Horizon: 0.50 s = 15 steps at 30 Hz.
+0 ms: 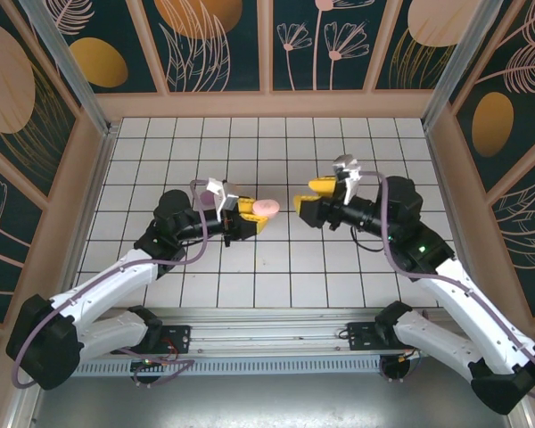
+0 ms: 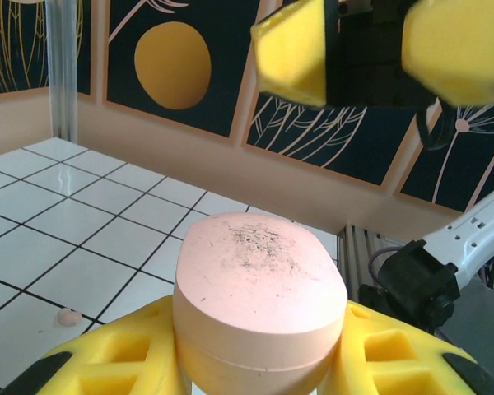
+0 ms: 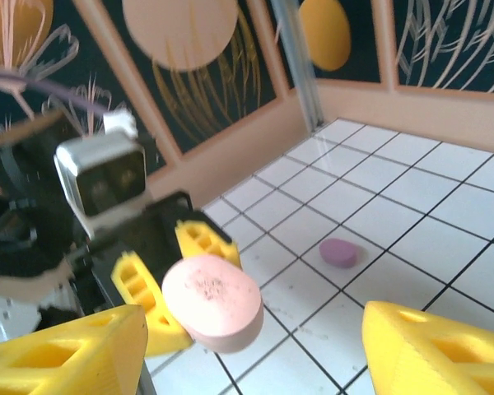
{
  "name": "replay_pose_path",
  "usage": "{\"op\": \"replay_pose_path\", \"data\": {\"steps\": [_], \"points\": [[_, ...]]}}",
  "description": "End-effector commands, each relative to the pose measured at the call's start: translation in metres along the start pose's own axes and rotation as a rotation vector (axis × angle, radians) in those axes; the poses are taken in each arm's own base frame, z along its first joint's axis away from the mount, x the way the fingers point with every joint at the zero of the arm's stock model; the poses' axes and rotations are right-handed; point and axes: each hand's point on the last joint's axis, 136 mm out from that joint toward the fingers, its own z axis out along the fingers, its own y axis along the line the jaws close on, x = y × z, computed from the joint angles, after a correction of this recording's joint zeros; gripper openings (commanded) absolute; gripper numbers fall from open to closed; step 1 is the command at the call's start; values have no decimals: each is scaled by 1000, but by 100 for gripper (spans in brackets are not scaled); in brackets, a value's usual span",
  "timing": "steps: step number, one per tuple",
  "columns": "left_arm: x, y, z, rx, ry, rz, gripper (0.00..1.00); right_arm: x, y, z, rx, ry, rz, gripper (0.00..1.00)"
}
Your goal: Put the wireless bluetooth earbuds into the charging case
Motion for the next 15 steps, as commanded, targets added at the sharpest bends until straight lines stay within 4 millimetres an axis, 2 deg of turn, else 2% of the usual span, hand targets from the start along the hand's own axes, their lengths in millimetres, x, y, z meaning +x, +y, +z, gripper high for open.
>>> {"op": "replay_pose_path", "data": {"steps": [1,7,15], "points": [[1,-7,-5,20,-1,-3,21,23,13,9,-96,55,-140,70],[-1,-10,-4,47,5,-12,21,37,25,19,-170,79,-157,70],[-1,-13,1,86,15,-30,21,39,20,31,-156,92,-153,71]]}}
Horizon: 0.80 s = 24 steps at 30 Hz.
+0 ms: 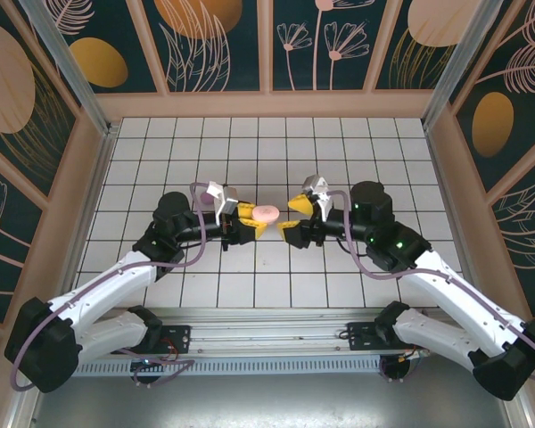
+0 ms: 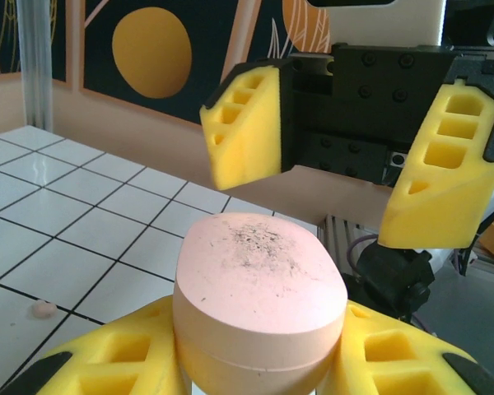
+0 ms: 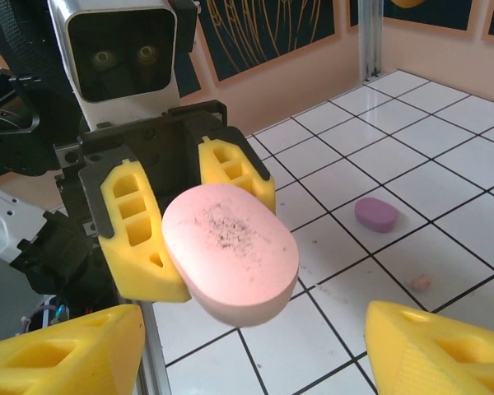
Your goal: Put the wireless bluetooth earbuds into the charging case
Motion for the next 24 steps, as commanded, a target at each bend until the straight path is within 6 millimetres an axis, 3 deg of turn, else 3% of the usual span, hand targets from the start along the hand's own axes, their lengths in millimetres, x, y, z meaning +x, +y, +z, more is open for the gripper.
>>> {"op": "replay_pose_path", "data": {"steps": [1,11,18,24], "points": [[-8,-6,1,44,-11,-1,21,-11,5,5,-27,-33,-51,71],[-7,-7,2,51,-9,-7,21,-6,8,16,-62,11,-62,71],[-5,-7,2,62,-2,-13,21,-19,-17,15,93,-16,-45,71],[-4,-9,3,77,4,-20,21,-14,-25,21,120,3,-20,71]]}}
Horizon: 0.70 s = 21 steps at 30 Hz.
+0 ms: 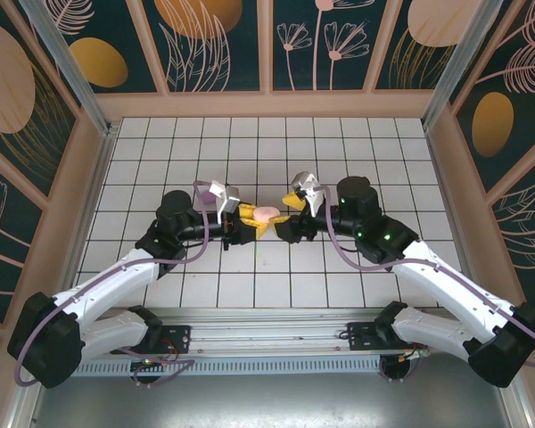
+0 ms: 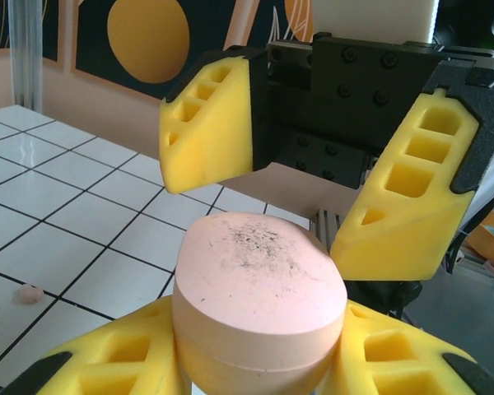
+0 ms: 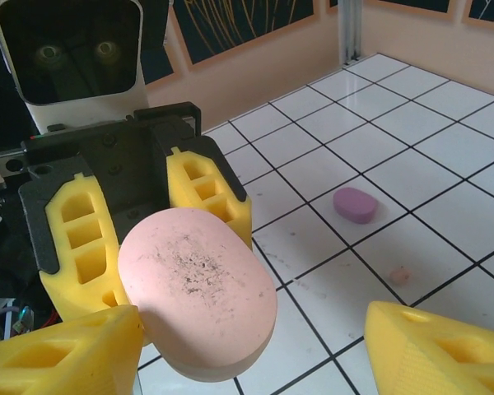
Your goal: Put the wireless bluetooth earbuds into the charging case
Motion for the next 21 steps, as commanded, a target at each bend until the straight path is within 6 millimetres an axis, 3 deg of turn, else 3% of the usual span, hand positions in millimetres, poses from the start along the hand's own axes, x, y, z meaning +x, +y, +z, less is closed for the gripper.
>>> {"op": "replay_pose_path", "data": {"steps": [1,21], "points": [[-10,-15,0,68,-15,28,21,-18,-10,2,56,-37,-1,71],[-10,-23,-3,100,-24,41,21,-29,-48,6,199,-77,118,70]]}}
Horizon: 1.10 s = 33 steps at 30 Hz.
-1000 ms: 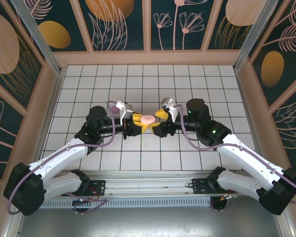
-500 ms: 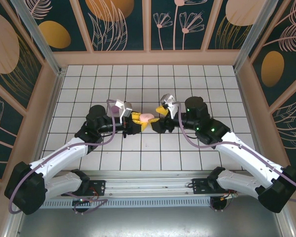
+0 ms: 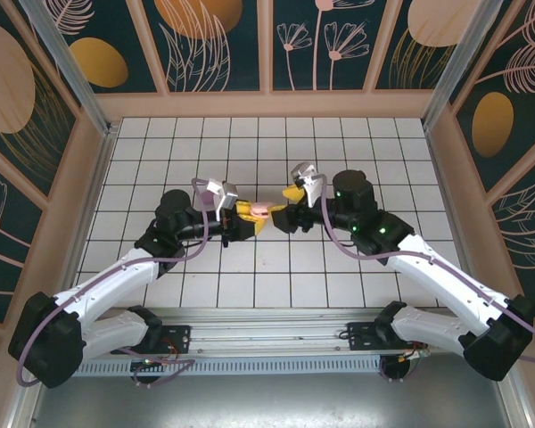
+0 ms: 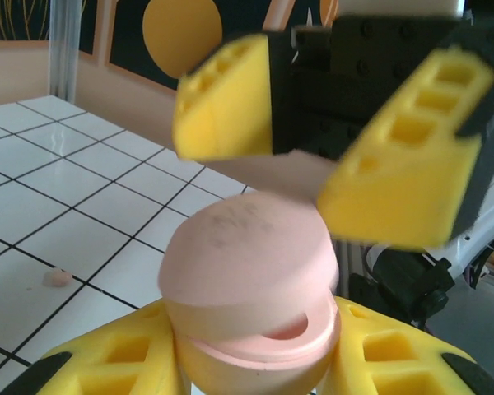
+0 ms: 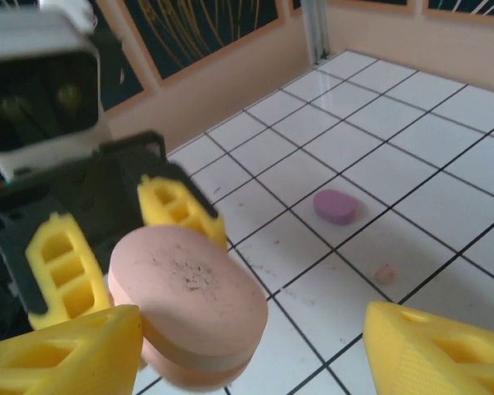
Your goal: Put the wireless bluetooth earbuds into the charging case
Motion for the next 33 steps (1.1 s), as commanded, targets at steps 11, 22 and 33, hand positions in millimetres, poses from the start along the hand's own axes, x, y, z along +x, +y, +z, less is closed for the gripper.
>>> {"op": "replay_pose_path", "data": {"steps": [11,22,33], "points": [[-9,-28,-1,107,-26,71,21,-21,-17,-2,65,-54,65,70],[-11,-14,-2,20,-42,54,21,-36,14,-32,-43,-106,110,70],[-9,-7,-6,-37,-46,42,22,-44,-18,-41,113,-129,278,70]]}}
